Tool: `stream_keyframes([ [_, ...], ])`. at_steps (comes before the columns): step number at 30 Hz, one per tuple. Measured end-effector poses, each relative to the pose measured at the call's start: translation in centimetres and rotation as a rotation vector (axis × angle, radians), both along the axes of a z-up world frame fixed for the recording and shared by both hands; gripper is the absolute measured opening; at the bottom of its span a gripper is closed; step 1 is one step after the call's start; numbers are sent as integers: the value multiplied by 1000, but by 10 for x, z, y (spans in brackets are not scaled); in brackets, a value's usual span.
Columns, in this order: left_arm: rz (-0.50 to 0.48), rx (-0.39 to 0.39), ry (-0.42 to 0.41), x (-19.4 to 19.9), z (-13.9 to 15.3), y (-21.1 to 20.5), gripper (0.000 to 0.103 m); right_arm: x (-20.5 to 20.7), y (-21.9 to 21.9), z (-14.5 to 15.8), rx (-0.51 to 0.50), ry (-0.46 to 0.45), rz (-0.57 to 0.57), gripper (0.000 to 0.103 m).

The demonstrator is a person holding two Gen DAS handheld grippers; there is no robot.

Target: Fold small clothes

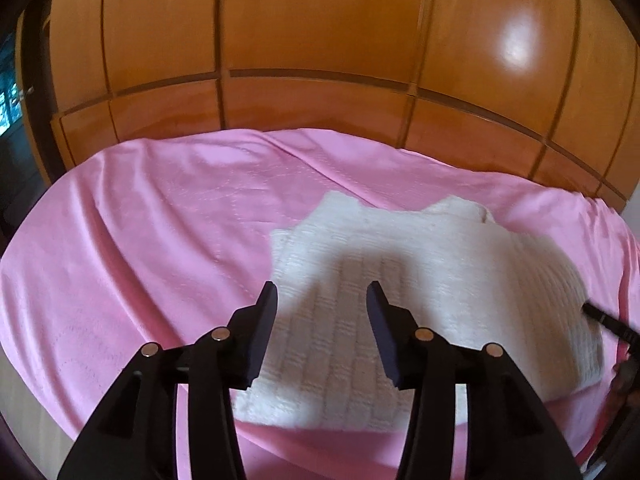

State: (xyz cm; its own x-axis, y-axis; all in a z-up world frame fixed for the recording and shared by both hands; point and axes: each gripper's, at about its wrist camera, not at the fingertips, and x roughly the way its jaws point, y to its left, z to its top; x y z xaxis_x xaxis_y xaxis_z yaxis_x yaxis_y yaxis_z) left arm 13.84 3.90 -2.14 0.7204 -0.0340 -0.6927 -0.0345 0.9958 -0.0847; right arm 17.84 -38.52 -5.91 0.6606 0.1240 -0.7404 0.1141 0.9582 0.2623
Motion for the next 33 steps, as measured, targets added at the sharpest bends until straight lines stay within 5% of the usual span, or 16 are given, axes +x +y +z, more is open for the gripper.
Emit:
stream_keyframes([
  [4, -22, 8, 4, -6, 1, -12, 48, 5, -30, 7, 12, -18, -30, 90],
  [11, -63, 41, 15, -7, 1, -35, 49, 29, -71, -33, 169, 68, -35, 90],
  [26, -145, 72, 52, -1, -16, -66, 49, 6, -43, -54, 345, 115, 183, 88],
  [33, -163, 39, 141, 12, -43, -68, 49, 8, -28, -53, 340, 148, 202, 47],
])
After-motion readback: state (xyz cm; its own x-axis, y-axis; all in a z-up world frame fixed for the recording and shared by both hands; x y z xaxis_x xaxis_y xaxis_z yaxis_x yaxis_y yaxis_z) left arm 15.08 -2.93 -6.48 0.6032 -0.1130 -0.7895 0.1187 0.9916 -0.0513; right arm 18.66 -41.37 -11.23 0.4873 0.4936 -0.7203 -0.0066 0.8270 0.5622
